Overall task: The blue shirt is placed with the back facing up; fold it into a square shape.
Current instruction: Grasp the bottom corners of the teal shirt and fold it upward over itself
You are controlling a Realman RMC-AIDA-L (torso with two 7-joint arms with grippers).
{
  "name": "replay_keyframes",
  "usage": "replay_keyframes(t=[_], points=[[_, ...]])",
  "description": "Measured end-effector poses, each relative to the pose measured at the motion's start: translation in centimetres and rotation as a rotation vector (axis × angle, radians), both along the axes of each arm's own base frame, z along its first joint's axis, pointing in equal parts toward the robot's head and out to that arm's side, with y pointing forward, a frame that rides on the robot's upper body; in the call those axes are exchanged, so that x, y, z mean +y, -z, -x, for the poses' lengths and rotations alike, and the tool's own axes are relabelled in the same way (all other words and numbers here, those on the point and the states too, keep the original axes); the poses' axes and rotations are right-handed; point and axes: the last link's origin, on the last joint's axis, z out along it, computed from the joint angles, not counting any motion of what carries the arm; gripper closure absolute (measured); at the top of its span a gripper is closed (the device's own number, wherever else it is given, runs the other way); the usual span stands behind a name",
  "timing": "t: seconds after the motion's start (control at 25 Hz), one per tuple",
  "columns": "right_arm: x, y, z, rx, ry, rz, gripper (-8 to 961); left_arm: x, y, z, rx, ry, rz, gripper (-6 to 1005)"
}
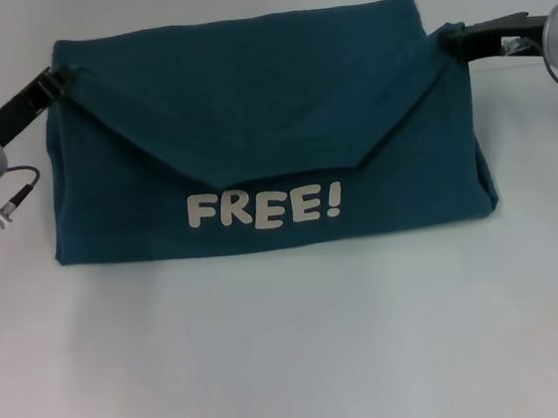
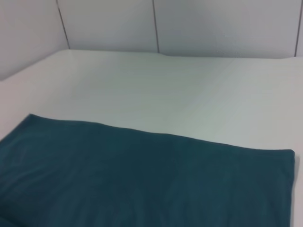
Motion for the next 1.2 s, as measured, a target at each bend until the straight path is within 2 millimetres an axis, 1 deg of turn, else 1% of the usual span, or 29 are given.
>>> replay_keyframes(t=[0.2, 0.72, 1.12, 1.2], points=[[0.0, 0.7, 0.0, -0.020, -0.001, 0.000, 801, -0.1, 0.3, 0.3, 0.007, -0.022, -0.008, 953], [-0.1, 1.1, 0.2, -0.024, -0.005, 0.002, 784, 0.0, 0.8, 0.1, 0.022, -0.021, -0.005, 951], [-0.2, 1.2, 0.2, -0.043, -0.033, 0.013, 772, 0.0, 0.8, 0.0, 0.016, -0.023, -0.006, 764], [-0.3, 1.1, 0.2, -0.044, -0.036, 0.013, 702, 0.0, 0.8, 0.0, 0.012, -0.025, -0.007, 727]])
